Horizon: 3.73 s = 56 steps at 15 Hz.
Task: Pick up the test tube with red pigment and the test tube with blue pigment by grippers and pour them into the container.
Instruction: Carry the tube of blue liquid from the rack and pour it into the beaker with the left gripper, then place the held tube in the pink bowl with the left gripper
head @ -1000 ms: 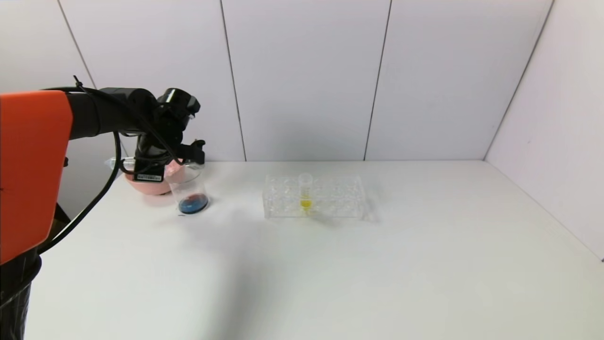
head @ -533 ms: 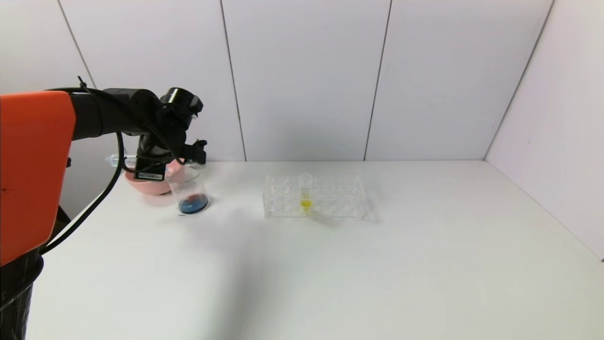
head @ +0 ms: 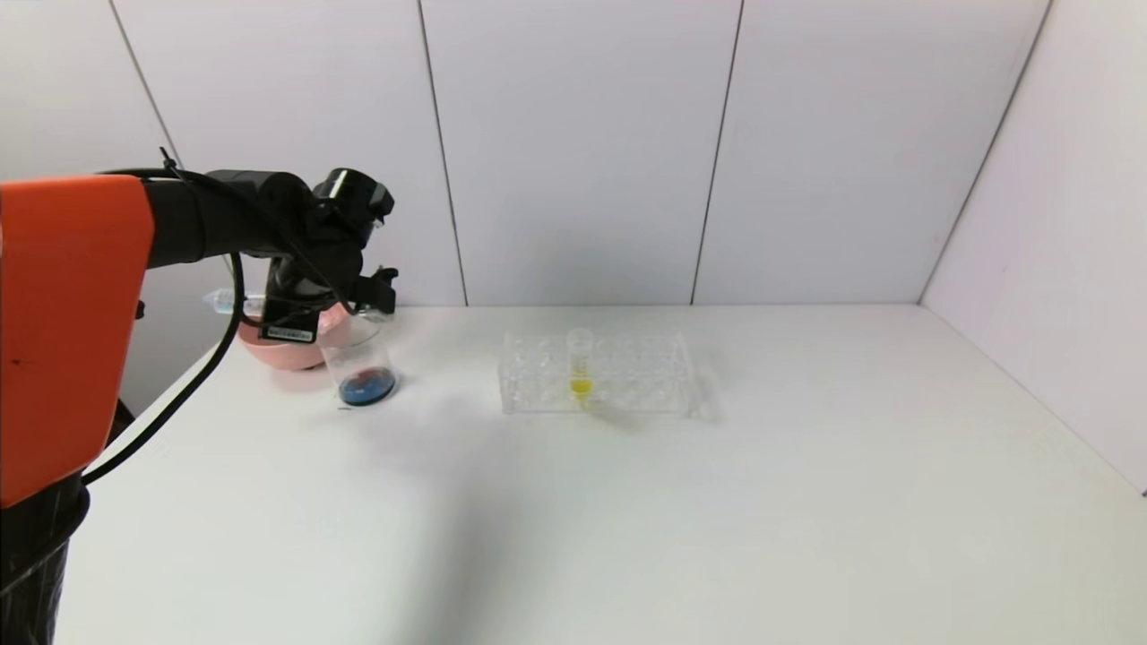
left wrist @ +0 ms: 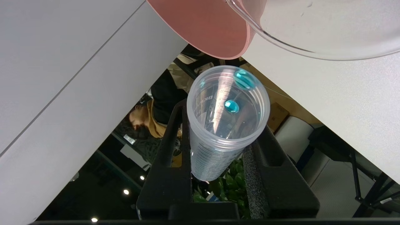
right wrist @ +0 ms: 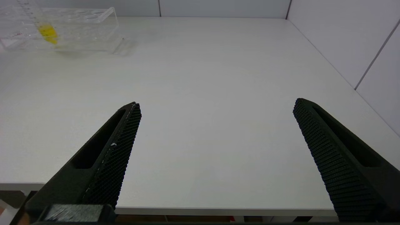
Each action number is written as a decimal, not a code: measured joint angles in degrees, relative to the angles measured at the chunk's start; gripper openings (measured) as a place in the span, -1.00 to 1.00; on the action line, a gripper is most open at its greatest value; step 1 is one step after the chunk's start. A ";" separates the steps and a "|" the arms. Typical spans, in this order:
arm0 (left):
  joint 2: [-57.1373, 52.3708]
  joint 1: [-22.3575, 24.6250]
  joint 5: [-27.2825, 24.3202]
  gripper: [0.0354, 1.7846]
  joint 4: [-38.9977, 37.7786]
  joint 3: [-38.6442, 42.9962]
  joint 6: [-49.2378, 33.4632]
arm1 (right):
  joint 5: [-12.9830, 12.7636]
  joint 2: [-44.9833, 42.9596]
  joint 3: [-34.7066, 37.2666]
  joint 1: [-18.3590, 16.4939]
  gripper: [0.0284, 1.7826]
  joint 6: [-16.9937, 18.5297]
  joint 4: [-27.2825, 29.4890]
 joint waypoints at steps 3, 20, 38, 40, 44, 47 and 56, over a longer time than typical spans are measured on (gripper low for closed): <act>0.06 -0.05 0.01 -0.49 -0.15 0.00 -0.02 | 0.00 0.00 0.00 0.00 0.99 0.00 0.00; -7.55 3.80 -30.15 -0.49 -14.06 0.11 -38.01 | 0.00 0.00 0.00 0.00 0.99 0.00 0.00; -9.50 9.16 -32.55 -0.49 -45.56 11.50 -71.30 | 0.00 0.00 0.00 -0.02 0.99 0.00 0.00; -8.45 10.93 -32.79 -0.49 -49.80 14.56 -71.36 | 0.00 0.00 0.00 0.00 0.99 0.00 0.00; -5.45 12.92 -33.05 -0.49 -50.43 17.03 -70.56 | 0.00 0.00 0.00 0.02 0.99 0.00 0.00; -3.16 13.42 -33.07 -0.49 -50.36 17.27 -70.05 | 0.00 0.00 0.00 -0.02 0.99 0.00 0.00; -0.38 15.43 -32.79 -0.44 -50.60 19.10 -68.94 | 0.00 0.00 0.00 -0.02 0.99 0.00 0.00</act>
